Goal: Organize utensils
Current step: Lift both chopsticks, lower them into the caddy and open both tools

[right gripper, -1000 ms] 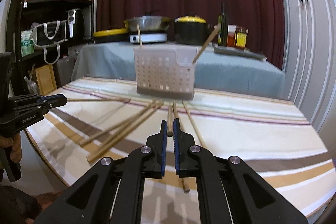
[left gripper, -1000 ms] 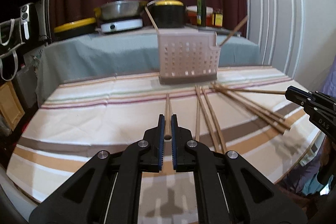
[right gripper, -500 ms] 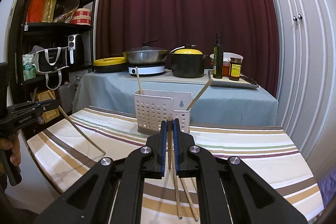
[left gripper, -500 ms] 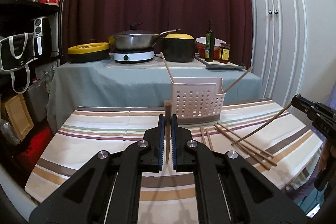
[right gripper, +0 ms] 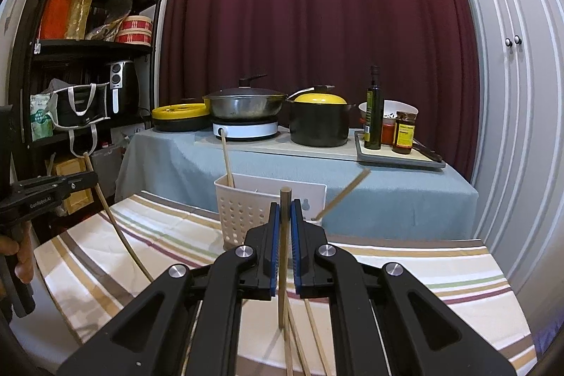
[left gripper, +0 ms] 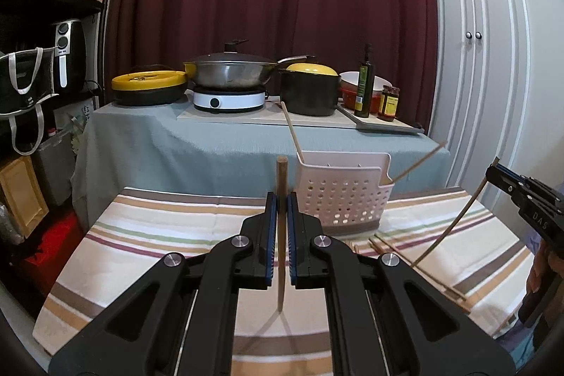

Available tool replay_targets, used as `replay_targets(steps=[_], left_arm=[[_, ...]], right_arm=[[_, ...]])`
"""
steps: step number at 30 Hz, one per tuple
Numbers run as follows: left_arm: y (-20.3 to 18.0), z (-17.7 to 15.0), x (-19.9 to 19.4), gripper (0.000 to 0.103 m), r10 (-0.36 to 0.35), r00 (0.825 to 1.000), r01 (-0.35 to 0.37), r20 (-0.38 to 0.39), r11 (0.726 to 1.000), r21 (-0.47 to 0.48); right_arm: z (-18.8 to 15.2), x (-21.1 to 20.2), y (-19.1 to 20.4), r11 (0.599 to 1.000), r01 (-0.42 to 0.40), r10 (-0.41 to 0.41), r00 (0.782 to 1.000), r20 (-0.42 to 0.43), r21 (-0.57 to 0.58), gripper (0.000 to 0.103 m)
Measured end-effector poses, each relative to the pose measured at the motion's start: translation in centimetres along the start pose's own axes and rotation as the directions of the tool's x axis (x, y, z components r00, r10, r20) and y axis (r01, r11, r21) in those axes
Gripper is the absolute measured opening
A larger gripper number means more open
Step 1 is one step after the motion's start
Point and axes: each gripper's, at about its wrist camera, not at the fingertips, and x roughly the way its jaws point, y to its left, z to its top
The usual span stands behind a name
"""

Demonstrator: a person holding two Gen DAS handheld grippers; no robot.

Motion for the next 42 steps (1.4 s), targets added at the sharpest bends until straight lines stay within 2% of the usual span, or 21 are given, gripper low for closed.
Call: replay_targets(steps=[9,16,24,32,36,42], left_arm=[[-0.4,2.6,0.9,0.006,-0.017,0.999,0.017,0.039,1.0,0.011],[-1.4,6.0,1.0,0.006,-0.065,0.992,0.063,0.106,0.998,0.024],[-3.3,11.5,1.9,0.006,-0.114,0.965,0.101,0.237,0.993,0.067],[-4.8,15.4,5.5,0.006,-0.134,0.942,0.116,0.308,0.99,0.075],[-5.3,15.4,8.3,0.006,-0.132,0.95,0.113,0.283,0.99,0.083],[-5.2,12.9,12.7,0.006,-0.128,0.971,0.117,0.201,0.991,0.065]], right_arm=[[2.0,0.7,-0.5,1.0,-0.005,0.005,1.0,0.02,-0.001,0.007],[5.6,0.5,-1.3,1.0,-0.018,0.019,0.994,0.111,-0.005,0.007],[9.9,2.4,-1.5,0.999,-0.018,0.028,0.974,0.223,-0.047,0.007],[11.3,6.3,-3.2,1.0,-0.02,0.024,0.971,0.237,-0.019,0.007],[10.8,8.3,-3.8,1.0,-0.031,0.03,0.978,0.207,0.004,0.007],[8.6,11.1,-4.3,0.999,-0.043,0.038,0.99,0.133,0.032,0.007]])
